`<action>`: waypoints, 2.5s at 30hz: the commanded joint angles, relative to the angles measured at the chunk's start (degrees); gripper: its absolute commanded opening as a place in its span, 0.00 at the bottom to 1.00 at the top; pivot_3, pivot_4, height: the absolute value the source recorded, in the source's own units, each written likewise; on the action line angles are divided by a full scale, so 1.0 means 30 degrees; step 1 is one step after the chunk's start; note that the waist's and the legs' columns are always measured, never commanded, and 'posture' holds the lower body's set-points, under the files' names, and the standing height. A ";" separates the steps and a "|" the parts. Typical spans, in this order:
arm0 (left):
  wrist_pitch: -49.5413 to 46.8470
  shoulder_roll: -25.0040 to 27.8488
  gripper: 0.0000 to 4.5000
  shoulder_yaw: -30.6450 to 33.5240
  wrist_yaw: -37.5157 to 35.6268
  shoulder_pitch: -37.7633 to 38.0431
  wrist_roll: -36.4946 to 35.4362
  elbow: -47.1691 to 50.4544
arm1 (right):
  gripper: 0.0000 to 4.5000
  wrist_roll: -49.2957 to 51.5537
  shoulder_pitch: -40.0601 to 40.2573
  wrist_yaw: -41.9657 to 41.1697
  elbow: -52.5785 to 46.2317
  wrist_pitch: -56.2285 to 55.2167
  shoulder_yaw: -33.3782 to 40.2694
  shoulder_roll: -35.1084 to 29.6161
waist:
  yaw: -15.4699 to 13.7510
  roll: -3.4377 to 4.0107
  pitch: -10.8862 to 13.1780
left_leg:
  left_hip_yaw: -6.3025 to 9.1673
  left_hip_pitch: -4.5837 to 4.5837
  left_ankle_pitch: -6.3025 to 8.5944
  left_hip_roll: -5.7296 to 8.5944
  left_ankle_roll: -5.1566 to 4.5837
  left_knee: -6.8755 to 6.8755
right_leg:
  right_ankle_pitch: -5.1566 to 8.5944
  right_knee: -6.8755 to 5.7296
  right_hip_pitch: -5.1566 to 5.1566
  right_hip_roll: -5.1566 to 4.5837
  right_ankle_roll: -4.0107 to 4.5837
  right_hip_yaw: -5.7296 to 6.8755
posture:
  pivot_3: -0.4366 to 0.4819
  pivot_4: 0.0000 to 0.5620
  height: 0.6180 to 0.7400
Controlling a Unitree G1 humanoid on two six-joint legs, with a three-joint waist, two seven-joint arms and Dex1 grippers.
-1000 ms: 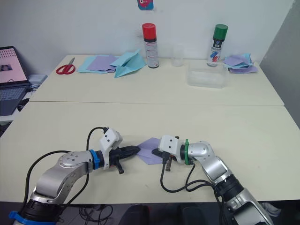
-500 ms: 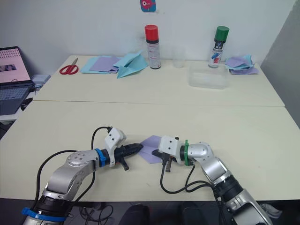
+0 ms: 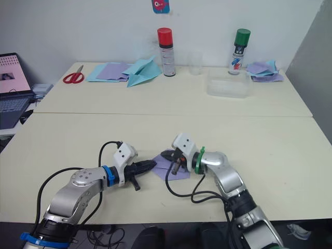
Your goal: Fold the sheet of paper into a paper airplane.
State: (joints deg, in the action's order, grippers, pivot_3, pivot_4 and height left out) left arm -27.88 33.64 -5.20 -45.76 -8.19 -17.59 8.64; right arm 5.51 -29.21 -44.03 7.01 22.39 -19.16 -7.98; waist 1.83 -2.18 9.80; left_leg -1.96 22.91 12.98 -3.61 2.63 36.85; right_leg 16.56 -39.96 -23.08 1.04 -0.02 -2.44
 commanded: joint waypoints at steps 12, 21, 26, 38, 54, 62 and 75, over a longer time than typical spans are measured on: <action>-0.0278 0.0214 0.00 -0.0407 -0.0150 0.0906 0.0304 -0.0077 | 0.01 -0.1841 -0.1078 0.0215 0.1562 -0.0160 -0.1188 -0.0984 | 0.0009 0.0001 -0.0001 | -0.0004 0.0004 0.0002 -0.0001 -0.0002 -0.0016 | 0.0004 0.0003 -0.0011 0.0000 0.0001 -0.0005 | 0.48 0.27 1.00; -0.0294 0.0181 0.00 -0.0443 -0.0163 0.1094 0.0317 0.0073 | 0.38 0.3178 -0.0849 -0.1245 -0.2298 0.4943 0.2771 -0.2065 | -0.0009 0.0002 0.0001 | -0.0004 0.0012 0.0002 0.0001 -0.0002 -0.0020 | 0.0005 0.0007 -0.0010 -0.0008 -0.0001 -0.0003 | 0.48 0.27 1.00; -0.0258 0.0151 0.00 -0.0512 -0.0233 0.1109 0.0341 0.0013 | 0.80 0.5536 -0.0674 -0.1108 -0.3282 1.0353 0.4030 -0.3130 | 0.0000 0.0002 0.0000 | -0.0003 0.0007 0.0002 0.0000 -0.0003 -0.0026 | 0.0005 0.0013 -0.0008 -0.0015 0.0001 -0.0001 | 0.48 0.27 1.00; -0.0361 0.0193 0.00 -0.0563 -0.0329 0.1221 0.0287 0.0168 | 0.99 0.6805 -0.1421 0.0528 -0.0415 1.1603 0.4675 -0.0221 | 0.0025 0.0004 -0.0001 | -0.0007 0.0010 0.0003 0.0004 -0.0004 -0.0035 | 0.0009 0.0018 -0.0018 -0.0009 0.0001 -0.0006 | 0.48 0.27 1.00; -0.0569 0.0254 0.00 -0.0535 -0.0127 0.1721 0.0297 0.0758 | 0.42 0.5262 -0.2018 -0.0644 0.1757 0.7061 0.2487 0.0403 | 0.0009 0.0008 0.0001 | -0.0008 0.0025 0.0004 0.0004 -0.0004 -0.0056 | 0.0010 0.0052 -0.0026 -0.0013 0.0001 -0.0003 | 0.48 0.27 1.00; -0.0620 0.0268 0.00 -0.0478 -0.0128 0.1815 0.0288 0.0842 | 0.01 0.3535 -0.1053 -0.1948 -0.0341 0.3226 0.0177 -0.0477 | 0.0024 0.0008 0.0002 | -0.0006 0.0021 0.0004 0.0000 -0.0004 -0.0073 | 0.0011 0.0062 -0.0028 -0.0012 -0.0001 0.0000 | 0.48 0.27 1.00; -0.0767 0.0579 0.00 0.0093 -0.0162 0.2446 0.0045 0.1365 | 0.01 -0.0800 -0.0040 -0.3766 0.0866 -0.6967 -0.2781 -0.2294 | 0.0015 0.0005 0.0001 | -0.0016 0.0020 0.0003 0.0001 -0.0003 -0.0175 | 0.0010 0.0184 -0.0025 -0.0012 -0.0001 0.0001 | 0.48 0.27 1.00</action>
State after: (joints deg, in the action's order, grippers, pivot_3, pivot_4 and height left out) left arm -28.05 34.53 -3.96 -45.87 -2.64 -17.97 14.04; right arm 4.46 -29.56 -54.54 9.93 5.24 -26.53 -14.93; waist 1.87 -2.16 9.80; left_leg -2.01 22.97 12.99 -3.61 2.62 36.29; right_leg 16.59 -39.39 -23.16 1.01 -0.02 -2.44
